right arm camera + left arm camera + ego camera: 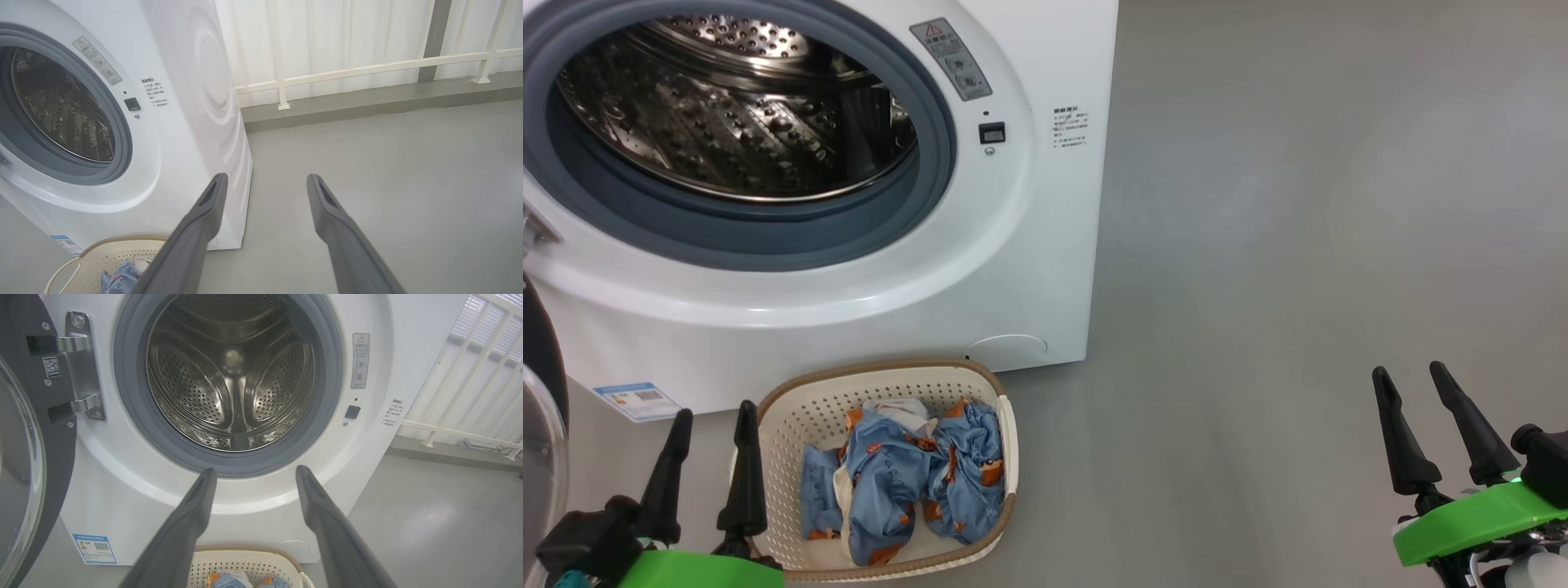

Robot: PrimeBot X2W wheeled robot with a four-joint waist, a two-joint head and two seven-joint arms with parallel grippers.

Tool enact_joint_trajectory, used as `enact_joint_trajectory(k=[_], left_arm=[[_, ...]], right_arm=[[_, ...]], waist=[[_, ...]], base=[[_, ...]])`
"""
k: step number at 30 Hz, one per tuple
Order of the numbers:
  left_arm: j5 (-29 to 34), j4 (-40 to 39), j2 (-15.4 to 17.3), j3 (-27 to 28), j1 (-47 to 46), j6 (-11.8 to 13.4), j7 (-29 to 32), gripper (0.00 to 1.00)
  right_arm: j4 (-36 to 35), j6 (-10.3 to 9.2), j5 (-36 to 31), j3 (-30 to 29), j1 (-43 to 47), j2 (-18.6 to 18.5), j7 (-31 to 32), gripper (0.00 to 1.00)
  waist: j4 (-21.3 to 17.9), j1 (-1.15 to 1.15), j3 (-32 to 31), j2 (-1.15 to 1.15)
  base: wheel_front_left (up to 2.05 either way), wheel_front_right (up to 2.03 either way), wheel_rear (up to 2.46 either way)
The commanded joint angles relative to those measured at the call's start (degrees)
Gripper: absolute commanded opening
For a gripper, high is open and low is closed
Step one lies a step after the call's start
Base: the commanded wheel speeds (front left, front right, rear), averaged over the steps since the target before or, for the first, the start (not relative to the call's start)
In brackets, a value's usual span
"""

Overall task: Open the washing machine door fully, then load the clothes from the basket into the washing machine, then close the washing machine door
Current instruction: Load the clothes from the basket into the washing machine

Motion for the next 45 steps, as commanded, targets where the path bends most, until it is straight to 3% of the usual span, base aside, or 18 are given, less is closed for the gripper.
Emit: enact_joint_trajectory(k=[1,19,34,45], left_arm=[[0.9,-0.6,0.77,1.67,-2.34,0.03,-0.3,1.0],[1.1,12.04,-0.68,-0.95,-9.25,0.03,-0.3,1.0],[-0.35,32.98,0.89,-8.33,-25.37,0.03,-0.3,1.0],[-3.8,47.51,3.38,-14.3,-34.99,0.03,-0.31,1.0]], right_arm=[[-1.63,0.33,-0.12,0.89,-1.24,-0.89,-0.7,1.0],[-3.57,0.33,-1.19,1.79,-6.37,0.83,-0.7,1.0],[-5.02,0.33,-1.84,2.86,-14.46,2.95,-0.7,1.0],[-6.2,0.33,-2.02,4.72,-18.3,4.13,-0.7,1.0]], waist=[[0.07,0.0,0.89,0.0],[-0.63,0.0,10.33,0.0],[-2.07,0.0,24.35,0.0],[-4.56,0.0,31.07,0.0]], base=[[0.0,0.0,0.0],[0.0,0.0,0.0],[0.0,0.0,0.0],[0.0,0.0,0.0]])
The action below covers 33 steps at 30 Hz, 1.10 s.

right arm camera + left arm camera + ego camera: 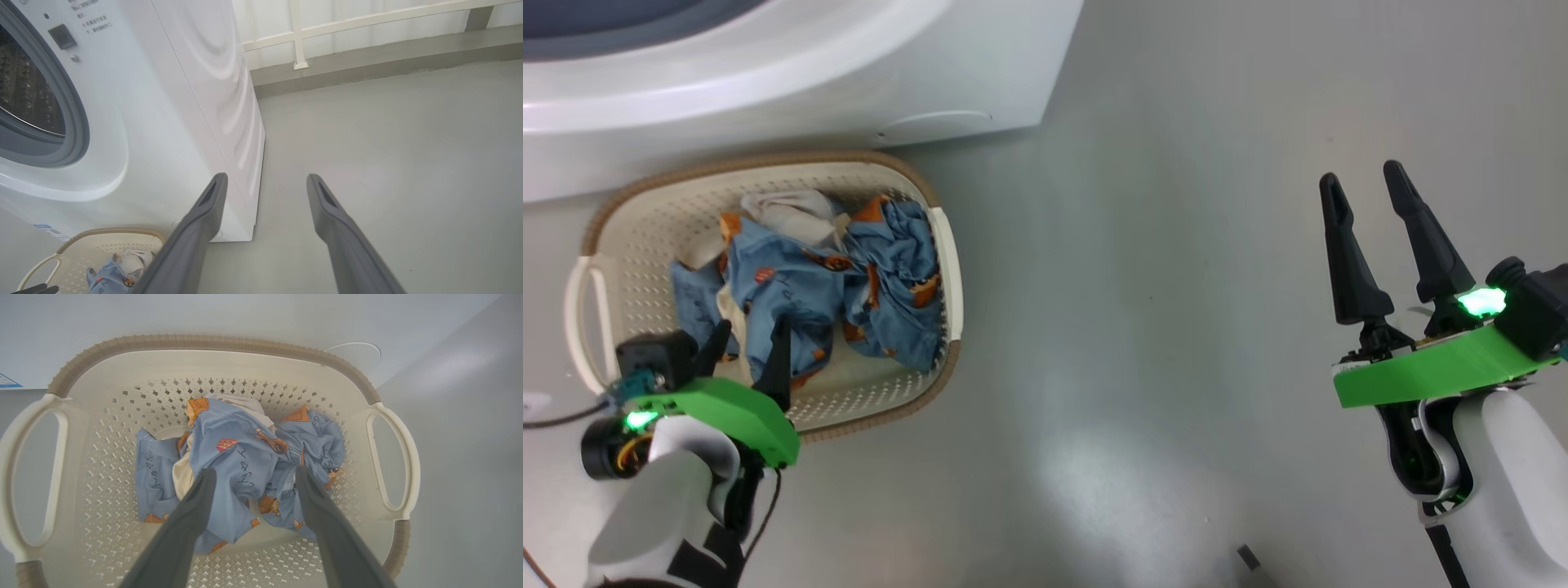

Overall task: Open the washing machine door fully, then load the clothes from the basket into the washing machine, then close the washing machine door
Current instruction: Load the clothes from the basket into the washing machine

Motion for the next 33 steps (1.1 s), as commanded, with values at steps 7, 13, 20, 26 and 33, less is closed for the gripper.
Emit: enact_joint_trajectory(k=[7,13,20,26,33], left_arm=[[-2.94,5.24,3.88,-1.25,-5.12,0.03,-0.29,1.0],[-4.5,8.52,5.97,-2.44,-8.85,0.03,0.85,1.0],[-5.55,10.7,9.04,-3.41,-13.05,0.03,3.72,1.0],[-5.6,11.47,9.91,-4.2,-15.8,0.03,5.75,1.0],[-5.08,11.96,10.69,-5.23,-17.7,0.27,7.66,1.0]], right_arm=[[-2.14,0.33,-1.05,1.84,-0.98,0.0,-0.51,1.0],[-3.11,0.33,-1.12,3.31,-2.14,0.42,-0.51,1.0],[-4.44,0.33,-1.34,4.46,-3.42,0.61,-0.51,1.0],[-5.13,0.33,-1.58,4.46,-3.65,0.84,-0.51,1.0],[-6.04,0.33,-1.96,5.1,-3.94,1.53,-0.51,1.0]], waist=[[-2.75,0.0,5.15,0.0],[-4.38,0.0,7.93,0.0],[-6.51,0.0,11.74,0.0],[-7.29,0.0,13.91,0.0],[-7.83,0.0,15.63,0.0]], base=[[0.0,0.0,0.0],[0.0,0.0,0.0],[0.0,0.0,0.0],[0.0,0.0,0.0],[0.0,0.0,0.0]])
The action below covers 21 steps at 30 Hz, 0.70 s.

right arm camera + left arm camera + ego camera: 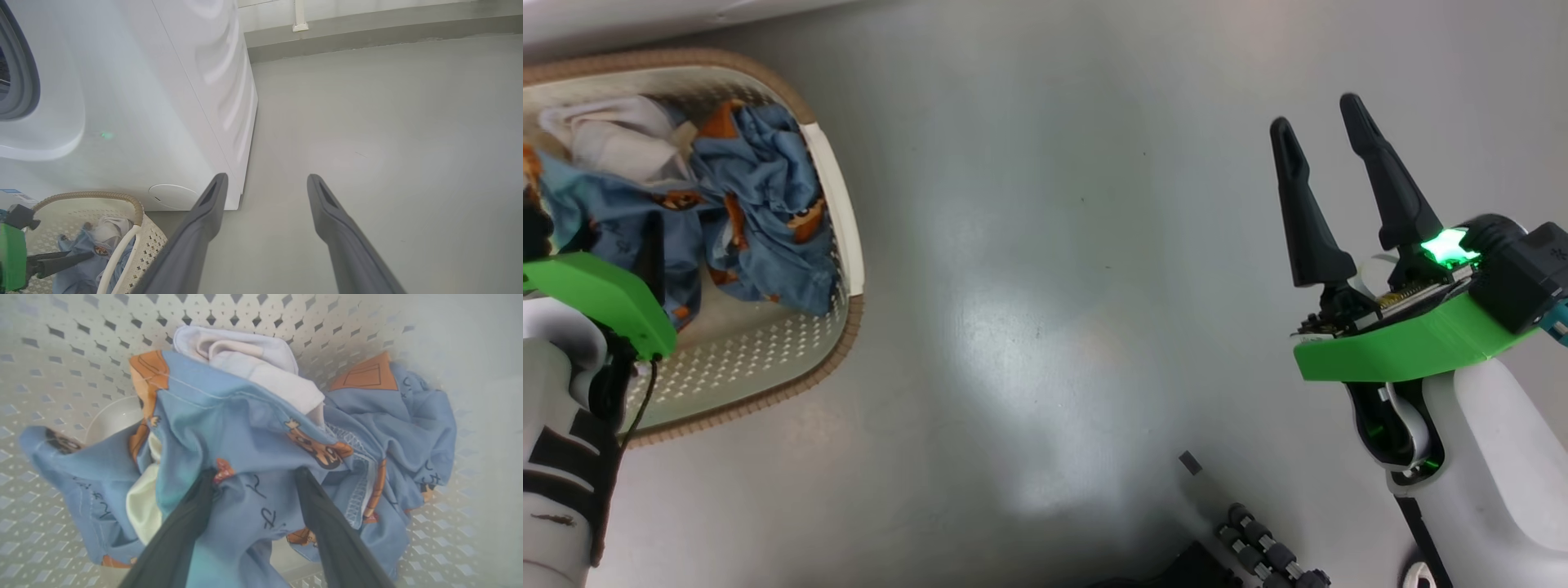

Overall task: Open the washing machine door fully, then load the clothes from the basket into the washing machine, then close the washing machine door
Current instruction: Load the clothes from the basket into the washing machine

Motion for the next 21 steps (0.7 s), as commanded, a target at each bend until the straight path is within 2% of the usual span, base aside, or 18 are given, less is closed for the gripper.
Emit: enact_joint_trajectory(k=[1,4,5,6,7,8,16,21], left_arm=[[0.45,-0.06,2.43,0.42,0.37,0.27,0.57,1.0],[0.76,0.02,2.51,-0.28,0.04,0.24,1.48,1.0],[0.75,0.04,2.52,-0.4,-0.08,0.23,1.64,0.79],[0.78,0.06,2.49,-0.6,-0.2,0.21,1.77,0.48],[0.79,0.07,2.42,-0.8,-0.29,0.18,1.9,0.29],[0.81,0.08,2.36,-0.99,-0.34,0.17,1.95,0.0],[-1.02,-0.01,0.87,-1.19,0.06,0.05,1.25,0.0],[-3.52,-1.15,-0.28,-0.83,1.18,0.04,-1.76,0.0]], right_arm=[[-1.65,0.33,-0.05,1.29,1.27,0.0,-0.45,1.0],[-1.9,0.33,-0.15,1.71,1.08,0.14,-0.45,1.0],[-1.99,0.33,-0.17,1.82,1.01,0.16,-0.45,1.0],[-2.06,0.33,-0.18,1.91,0.93,0.17,-0.45,1.0],[-2.12,0.33,-0.2,1.98,0.86,0.18,-0.45,1.0],[-2.17,0.33,-0.23,2.03,0.8,0.19,-0.45,1.0],[-2.2,0.33,-0.35,1.76,0.88,0.17,-0.45,1.0],[-2.22,0.33,-0.27,0.95,1.12,0.17,-0.45,1.0]], waist=[[-0.44,0.0,0.68,0.0],[-0.64,0.0,0.91,0.0],[-0.71,0.0,0.98,0.0],[-0.77,0.0,1.04,0.0],[-0.82,0.0,1.05,0.0],[-0.87,0.0,1.02,0.0],[-0.55,0.0,-0.31,0.0],[0.55,0.0,-2.76,0.0]], base=[[0.0,0.0,0.0],[0.0,0.0,0.0],[0.0,0.0,0.0],[0.0,0.0,0.0],[0.0,0.0,0.0],[0.0,0.0,0.0],[0.0,0.0,0.0],[0.0,0.0,0.0]])
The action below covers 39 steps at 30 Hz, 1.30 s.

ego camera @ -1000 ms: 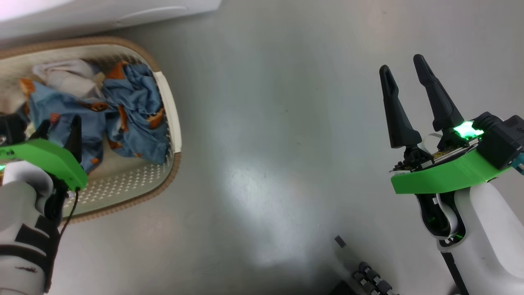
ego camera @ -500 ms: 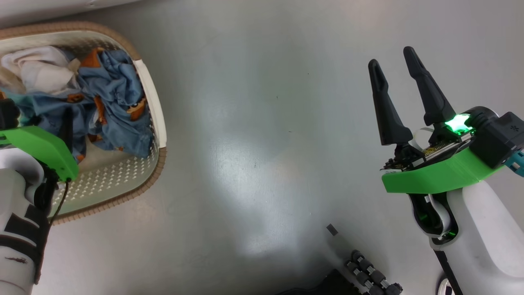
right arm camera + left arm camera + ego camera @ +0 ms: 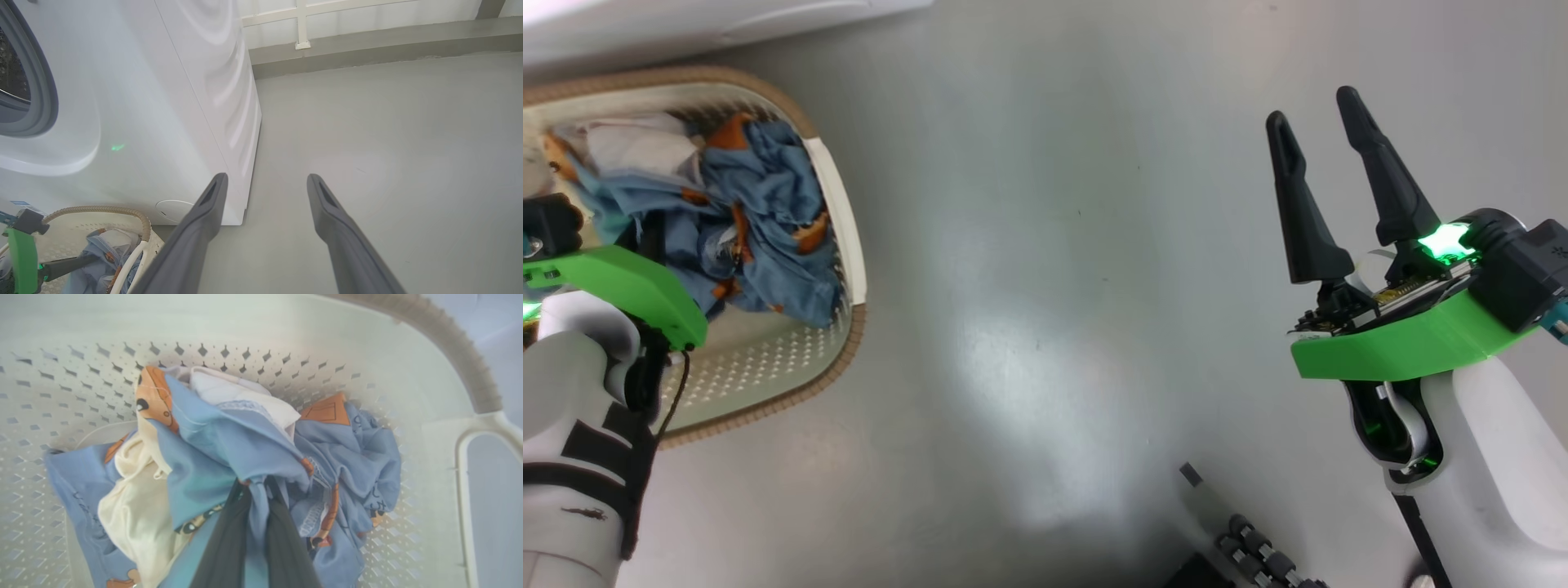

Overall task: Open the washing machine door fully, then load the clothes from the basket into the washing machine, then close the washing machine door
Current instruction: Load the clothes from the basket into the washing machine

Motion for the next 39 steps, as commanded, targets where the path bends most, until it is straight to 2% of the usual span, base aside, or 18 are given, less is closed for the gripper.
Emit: enact_joint_trajectory(k=[1,10,16,22,31,39], left_arm=[[-0.88,-0.97,1.85,1.04,1.91,0.05,-1.37,0.0],[-6.35,-5.29,0.22,1.42,7.41,0.04,-6.11,0.0],[-7.66,-10.52,0.63,2.91,11.51,0.04,-6.66,0.0],[-3.6,-19.15,0.39,8.72,17.99,0.04,-6.68,0.0],[5.7,-31.91,-2.72,17.05,27.94,0.04,-6.69,0.0],[10.47,-43.11,-5.19,21.73,34.96,0.04,-6.69,0.0]], right_arm=[[-1.29,0.33,-0.14,0.44,1.71,-0.25,-0.45,1.0],[0.07,0.33,0.3,-0.34,3.36,-0.99,-0.45,1.0],[1.15,0.33,0.59,-1.16,5.54,-2.11,-0.45,1.0],[2.21,0.33,0.95,-2.82,8.86,-3.11,-0.45,1.0],[3.0,0.33,1.43,-4.87,13.85,-4.0,-0.45,1.0],[3.52,0.33,1.83,-6.17,17.01,-4.69,-0.45,1.0]], waist=[[0.99,0.0,-1.82,0.0],[3.86,0.0,-9.01,0.0],[5.57,0.0,-14.29,0.0],[7.01,0.0,-19.91,0.0],[9.27,0.0,-27.47,0.0],[10.87,0.0,-32.17,0.0]], base=[[0.0,0.0,0.0],[0.0,0.0,0.0],[0.0,0.0,0.0],[0.0,0.0,0.0],[0.0,0.0,0.0],[0.0,0.0,0.0]])
